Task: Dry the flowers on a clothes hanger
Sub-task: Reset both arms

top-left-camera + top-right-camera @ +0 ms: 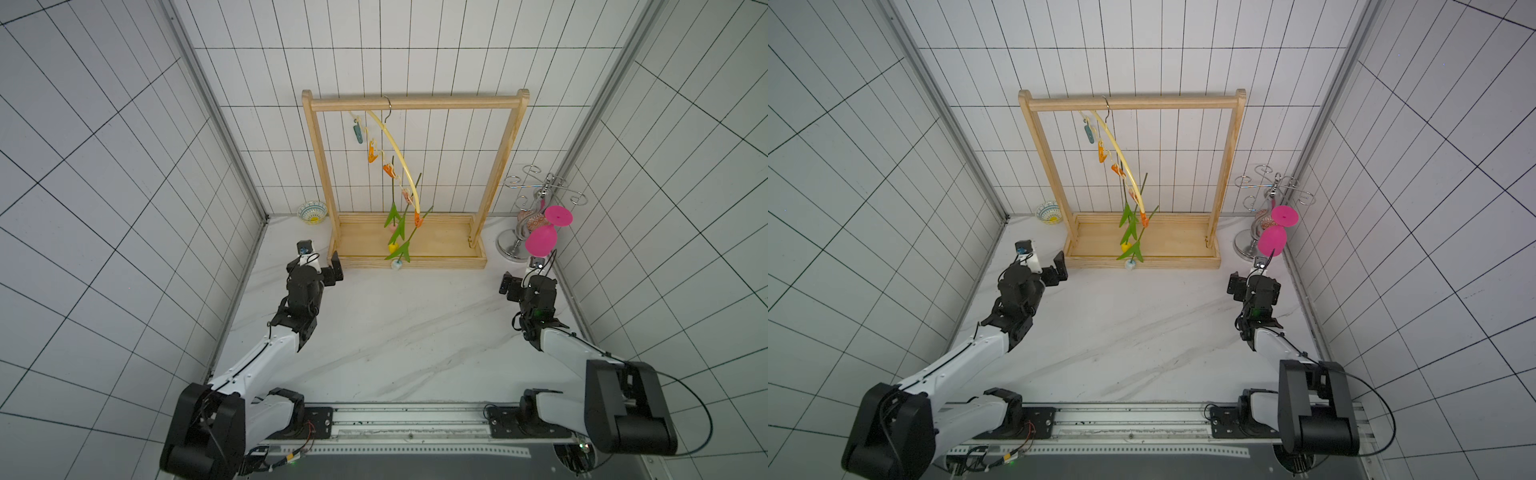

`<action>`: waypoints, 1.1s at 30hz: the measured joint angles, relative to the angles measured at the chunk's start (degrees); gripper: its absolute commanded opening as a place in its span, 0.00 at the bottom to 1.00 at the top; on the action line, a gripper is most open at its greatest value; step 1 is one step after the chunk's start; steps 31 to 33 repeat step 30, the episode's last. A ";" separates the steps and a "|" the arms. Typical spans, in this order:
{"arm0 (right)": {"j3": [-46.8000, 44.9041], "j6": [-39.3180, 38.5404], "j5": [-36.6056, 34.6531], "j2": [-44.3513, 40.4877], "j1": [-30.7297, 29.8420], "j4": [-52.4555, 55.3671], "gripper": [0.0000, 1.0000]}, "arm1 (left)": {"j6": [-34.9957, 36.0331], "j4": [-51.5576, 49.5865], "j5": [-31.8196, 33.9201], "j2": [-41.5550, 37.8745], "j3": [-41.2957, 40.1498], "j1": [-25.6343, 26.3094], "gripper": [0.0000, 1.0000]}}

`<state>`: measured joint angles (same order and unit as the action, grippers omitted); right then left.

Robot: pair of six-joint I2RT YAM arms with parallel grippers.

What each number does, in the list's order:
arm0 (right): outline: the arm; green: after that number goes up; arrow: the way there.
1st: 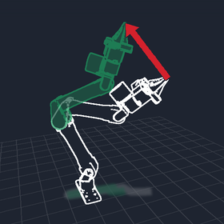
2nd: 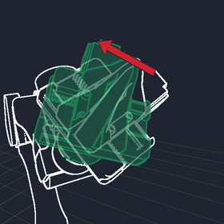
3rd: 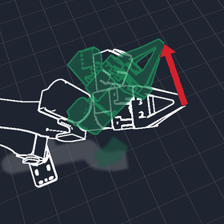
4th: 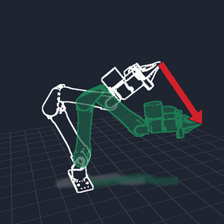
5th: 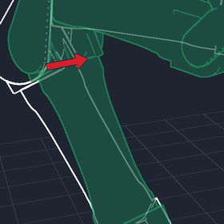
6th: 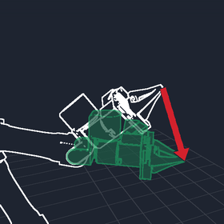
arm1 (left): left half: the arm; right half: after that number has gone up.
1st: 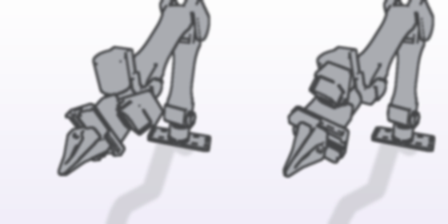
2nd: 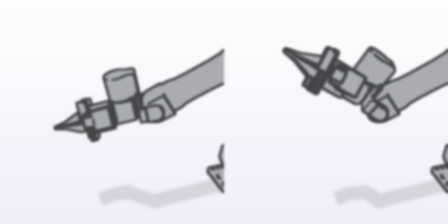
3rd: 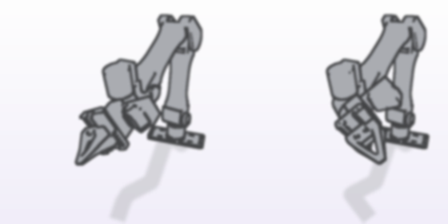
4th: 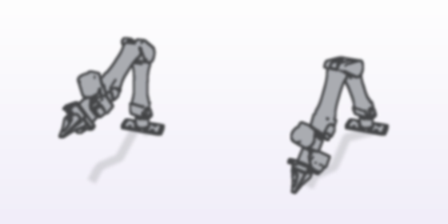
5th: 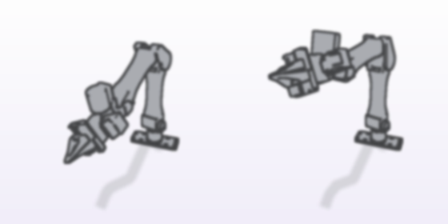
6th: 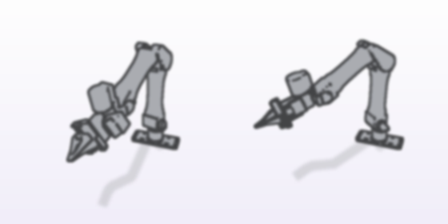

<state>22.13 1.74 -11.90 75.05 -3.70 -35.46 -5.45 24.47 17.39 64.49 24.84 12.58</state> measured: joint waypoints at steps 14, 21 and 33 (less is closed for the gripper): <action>-1.46 0.50 -3.61 13.22 0.76 -15.61 0.99 | 2.34 33.79 0.92 28.55 -8.39 -8.74 0.99; -1.33 0.52 -3.89 13.33 0.85 -15.21 0.99 | 0.76 25.03 -3.69 25.99 0.72 -12.22 0.99; -1.05 0.50 -3.89 13.33 0.85 -14.60 0.99 | 0.33 21.42 -5.29 25.68 0.74 -12.31 0.99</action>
